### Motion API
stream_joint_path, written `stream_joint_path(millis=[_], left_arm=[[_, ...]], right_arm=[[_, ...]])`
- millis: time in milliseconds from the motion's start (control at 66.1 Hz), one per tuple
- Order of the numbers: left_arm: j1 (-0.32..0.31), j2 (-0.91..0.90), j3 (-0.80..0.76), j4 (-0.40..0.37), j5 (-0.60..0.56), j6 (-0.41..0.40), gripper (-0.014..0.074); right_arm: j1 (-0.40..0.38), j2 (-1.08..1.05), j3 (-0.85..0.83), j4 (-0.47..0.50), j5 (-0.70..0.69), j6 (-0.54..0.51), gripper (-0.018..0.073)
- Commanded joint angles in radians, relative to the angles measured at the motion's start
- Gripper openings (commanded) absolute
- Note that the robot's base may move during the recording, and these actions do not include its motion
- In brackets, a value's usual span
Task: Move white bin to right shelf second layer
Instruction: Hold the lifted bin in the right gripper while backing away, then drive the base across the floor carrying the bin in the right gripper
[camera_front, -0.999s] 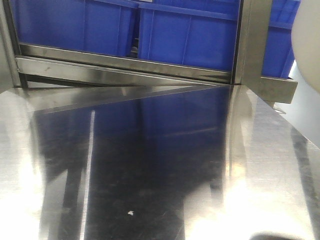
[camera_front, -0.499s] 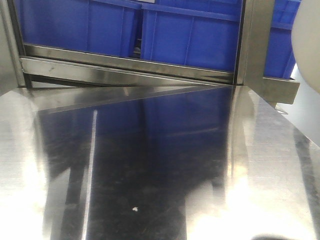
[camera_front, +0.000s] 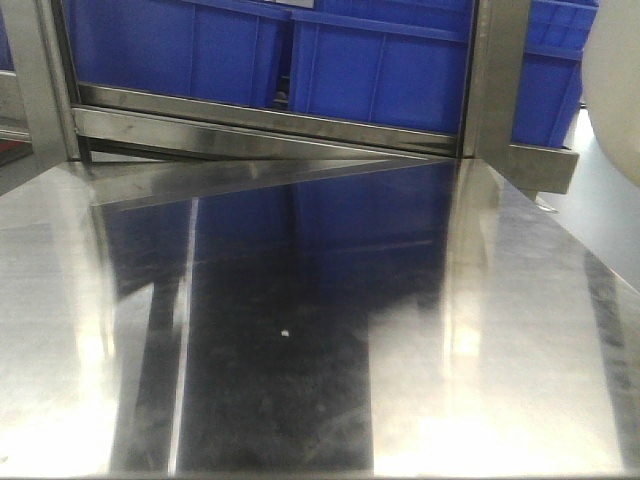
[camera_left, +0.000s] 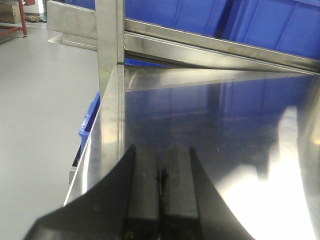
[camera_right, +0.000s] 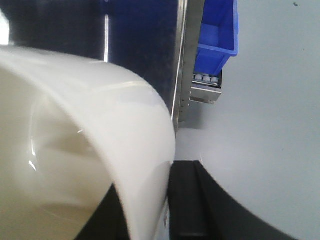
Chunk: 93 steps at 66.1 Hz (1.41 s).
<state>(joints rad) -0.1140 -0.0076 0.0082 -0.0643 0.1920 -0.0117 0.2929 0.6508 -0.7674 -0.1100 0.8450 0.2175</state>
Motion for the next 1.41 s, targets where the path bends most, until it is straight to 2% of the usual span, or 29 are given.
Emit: stream_joint_path(millis=[0, 1392], left_arm=[[-0.007, -0.017, 0.027, -0.004, -0.089, -0.010, 0.0085], [-0.007, -0.017, 0.027, -0.004, -0.089, -0.010, 0.0085]], right_arm=[[-0.008, -0.006, -0.030, -0.010, -0.089, 0.004, 0.0052], [-0.008, -0.006, -0.030, -0.010, -0.088, 0.004, 0.0052]])
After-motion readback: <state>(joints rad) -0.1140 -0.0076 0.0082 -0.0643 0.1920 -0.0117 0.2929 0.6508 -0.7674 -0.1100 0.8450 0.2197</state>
